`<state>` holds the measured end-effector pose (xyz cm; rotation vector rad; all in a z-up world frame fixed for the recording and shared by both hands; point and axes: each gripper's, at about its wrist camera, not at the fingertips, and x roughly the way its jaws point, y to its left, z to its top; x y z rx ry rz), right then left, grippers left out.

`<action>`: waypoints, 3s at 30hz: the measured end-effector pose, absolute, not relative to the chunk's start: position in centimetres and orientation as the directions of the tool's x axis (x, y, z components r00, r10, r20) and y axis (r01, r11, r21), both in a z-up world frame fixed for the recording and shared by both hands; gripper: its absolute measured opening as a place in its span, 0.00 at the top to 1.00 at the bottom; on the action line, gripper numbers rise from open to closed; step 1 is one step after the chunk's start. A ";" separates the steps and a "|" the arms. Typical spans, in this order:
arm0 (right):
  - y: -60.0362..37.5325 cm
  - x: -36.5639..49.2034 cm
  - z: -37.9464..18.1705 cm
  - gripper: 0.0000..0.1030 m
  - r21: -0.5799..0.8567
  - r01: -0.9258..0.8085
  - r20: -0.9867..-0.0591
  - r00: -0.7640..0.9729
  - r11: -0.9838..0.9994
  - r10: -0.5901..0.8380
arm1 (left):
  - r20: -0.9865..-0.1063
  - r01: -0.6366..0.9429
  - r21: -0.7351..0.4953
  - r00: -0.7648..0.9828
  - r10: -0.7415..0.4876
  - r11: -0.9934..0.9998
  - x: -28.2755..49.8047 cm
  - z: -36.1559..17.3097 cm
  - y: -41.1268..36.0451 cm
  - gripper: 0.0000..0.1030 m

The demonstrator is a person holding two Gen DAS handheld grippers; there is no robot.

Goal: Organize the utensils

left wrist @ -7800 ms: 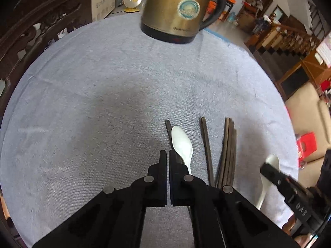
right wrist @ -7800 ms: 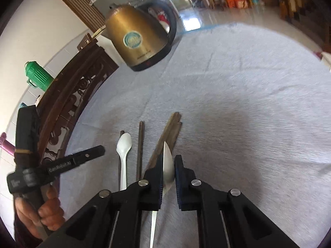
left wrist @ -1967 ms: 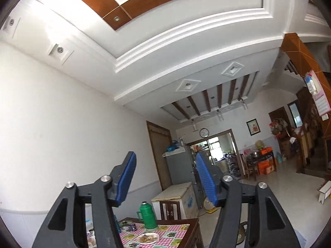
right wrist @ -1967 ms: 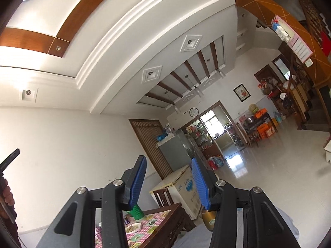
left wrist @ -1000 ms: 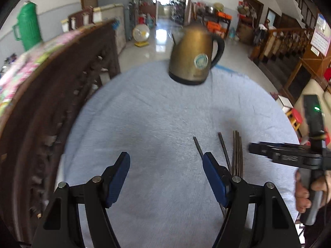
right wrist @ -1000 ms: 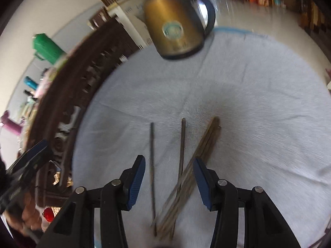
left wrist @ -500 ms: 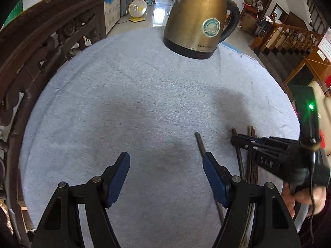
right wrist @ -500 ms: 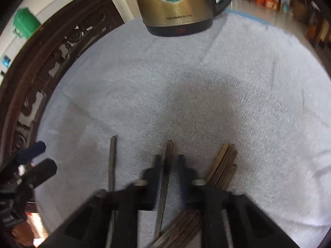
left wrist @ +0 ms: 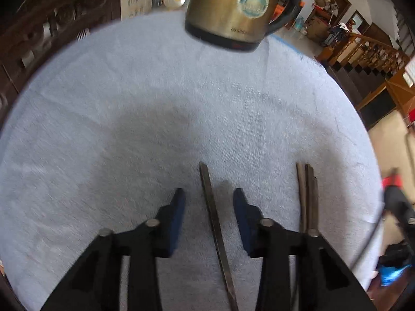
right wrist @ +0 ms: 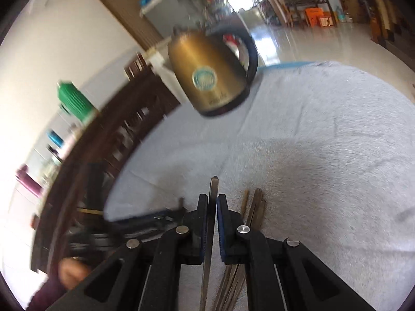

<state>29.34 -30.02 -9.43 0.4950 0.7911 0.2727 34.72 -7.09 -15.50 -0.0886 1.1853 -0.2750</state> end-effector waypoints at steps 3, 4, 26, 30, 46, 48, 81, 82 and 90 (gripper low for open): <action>-31.0 26.6 -8.1 0.92 0.520 -0.054 -0.550 0.742 0.852 0.383 | -0.899 0.156 -0.211 0.356 -0.255 0.965 34.4 -15.6 -7.0 0.93; -31.1 25.9 -7.6 0.92 0.514 -0.053 -0.535 0.760 0.856 0.368 | -0.895 0.162 -0.214 0.362 -0.259 0.963 34.1 -15.4 -6.9 0.93; -31.8 7.4 2.2 0.93 0.441 0.002 -0.185 0.979 0.898 0.089 | -0.527 0.228 -0.175 0.800 -0.287 0.958 13.0 2.1 0.6 0.95; -31.6 4.9 3.9 0.93 0.425 0.007 -0.143 0.988 0.905 0.059 | -0.449 0.248 -0.166 0.843 -0.297 0.954 10.2 4.2 0.4 0.95; -28.1 -2.5 9.3 0.93 0.366 -0.099 0.042 0.995 0.925 0.090 | -0.240 0.355 -0.188 0.888 -0.393 0.916 2.5 12.3 0.9 0.95; -27.4 -2.6 9.2 0.93 0.363 -0.118 0.039 0.993 0.924 0.111 | -0.238 0.370 -0.202 0.879 -0.412 0.907 2.1 12.5 1.0 0.95; -24.7 -1.2 2.1 0.93 0.366 -0.113 -0.189 0.963 0.924 0.193 | -0.474 0.346 -0.150 0.797 -0.375 0.926 1.9 5.9 -3.5 0.95; -24.7 -1.2 2.0 0.93 0.368 -0.112 -0.194 0.962 0.923 0.194 | -0.478 0.343 -0.144 0.797 -0.368 0.928 1.9 5.8 -3.5 0.95; -24.5 -1.1 1.5 0.93 0.369 -0.106 -0.220 0.955 0.924 0.198 | -0.507 0.312 -0.094 0.803 -0.315 0.946 2.0 5.0 -3.4 0.94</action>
